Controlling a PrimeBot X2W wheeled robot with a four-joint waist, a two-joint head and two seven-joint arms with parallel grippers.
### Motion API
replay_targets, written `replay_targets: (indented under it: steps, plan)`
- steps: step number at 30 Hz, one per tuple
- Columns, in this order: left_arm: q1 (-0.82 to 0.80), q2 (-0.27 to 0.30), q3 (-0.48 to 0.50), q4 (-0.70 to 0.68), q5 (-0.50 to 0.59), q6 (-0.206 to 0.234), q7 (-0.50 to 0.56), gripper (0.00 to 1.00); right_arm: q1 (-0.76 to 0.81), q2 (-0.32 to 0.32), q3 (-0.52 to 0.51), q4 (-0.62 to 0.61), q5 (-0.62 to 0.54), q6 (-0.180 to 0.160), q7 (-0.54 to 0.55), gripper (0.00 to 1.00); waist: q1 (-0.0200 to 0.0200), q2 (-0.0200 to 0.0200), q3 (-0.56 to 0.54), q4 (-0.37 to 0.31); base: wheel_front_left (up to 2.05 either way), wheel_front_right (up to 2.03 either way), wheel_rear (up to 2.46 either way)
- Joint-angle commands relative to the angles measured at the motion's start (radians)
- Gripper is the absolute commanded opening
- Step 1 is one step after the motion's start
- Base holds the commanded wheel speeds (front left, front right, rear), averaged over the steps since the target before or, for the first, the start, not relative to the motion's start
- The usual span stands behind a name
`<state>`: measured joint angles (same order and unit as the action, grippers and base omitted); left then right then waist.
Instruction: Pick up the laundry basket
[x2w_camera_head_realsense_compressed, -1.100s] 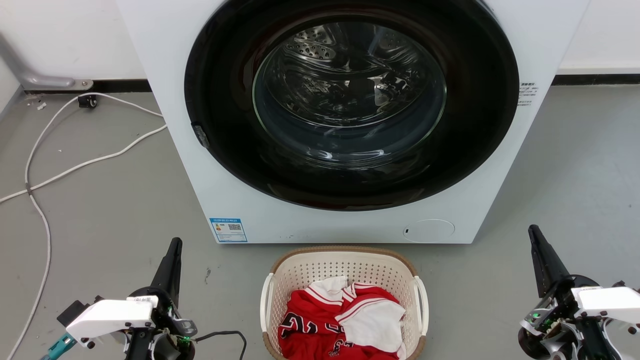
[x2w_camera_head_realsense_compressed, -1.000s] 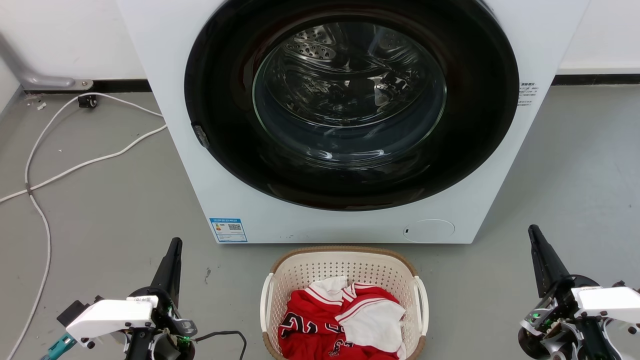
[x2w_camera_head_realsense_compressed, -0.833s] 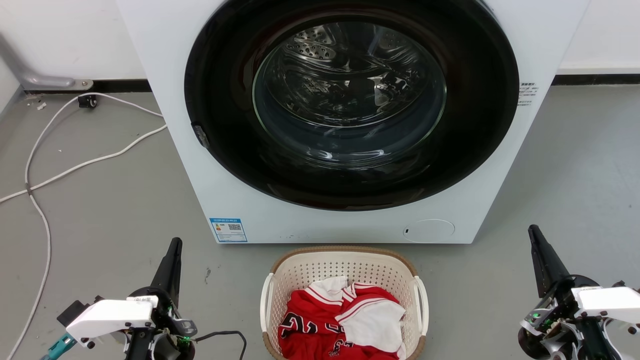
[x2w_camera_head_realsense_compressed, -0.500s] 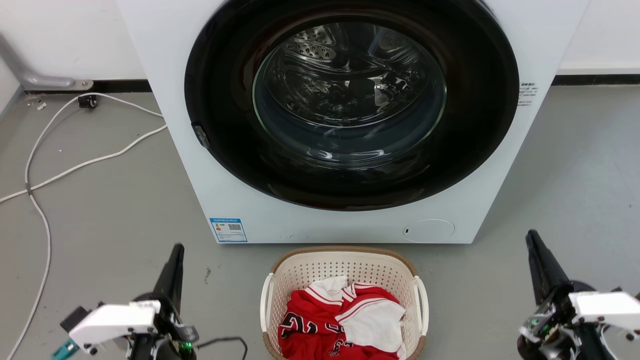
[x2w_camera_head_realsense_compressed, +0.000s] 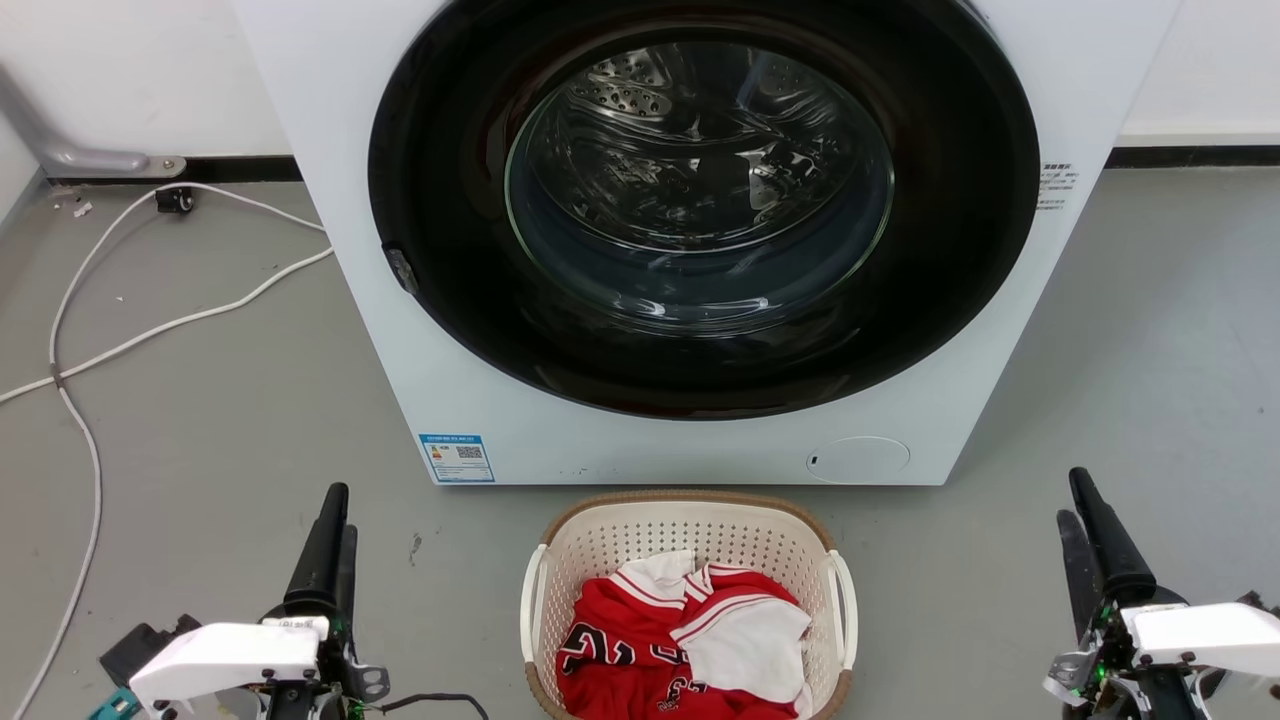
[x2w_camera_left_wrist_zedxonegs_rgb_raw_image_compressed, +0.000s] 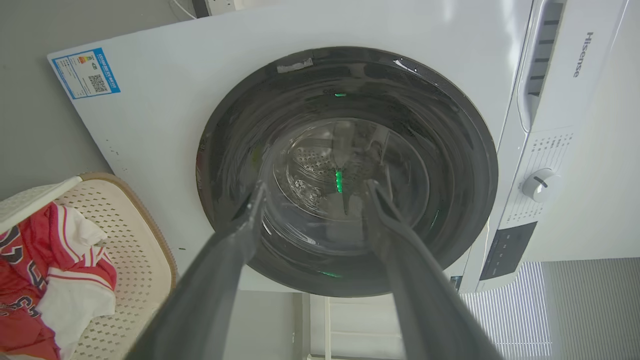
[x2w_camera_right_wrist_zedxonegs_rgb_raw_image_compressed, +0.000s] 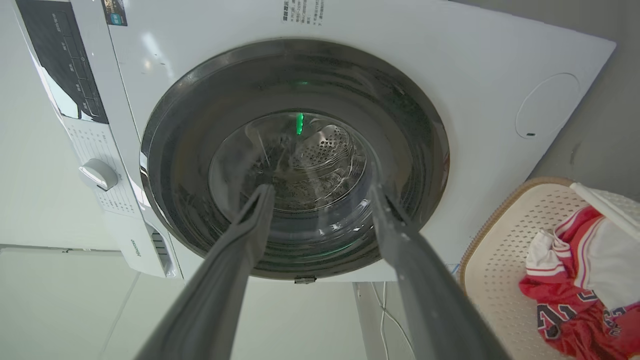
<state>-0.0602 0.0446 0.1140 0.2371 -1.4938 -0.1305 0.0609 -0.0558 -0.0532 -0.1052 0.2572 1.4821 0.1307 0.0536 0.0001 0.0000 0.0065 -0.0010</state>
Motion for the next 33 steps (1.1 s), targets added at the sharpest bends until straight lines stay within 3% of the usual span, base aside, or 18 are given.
replay_targets:
  steps: [1,19,33]
  plan:
    - [-0.020,0.003,0.006,-0.031,0.035,0.002,-0.010,1.00,-0.017,-0.002,-0.004,-0.030,-0.044,0.000,-0.009,1.00,0.0000,0.0000,0.001,0.000,0.00,0.00,0.00]
    - [-0.011,0.004,-0.063,-0.129,0.417,0.054,-0.086,1.00,0.003,-0.001,0.037,-0.130,-0.509,0.000,-0.084,1.00,0.0000,0.0000,0.007,-0.003,0.00,0.00,0.00]
    - [0.008,0.005,-0.094,-0.167,0.649,0.069,-0.137,1.00,0.023,0.000,0.047,-0.148,-0.770,0.000,-0.133,1.00,0.0000,0.0000,0.009,-0.006,0.00,0.00,0.00]
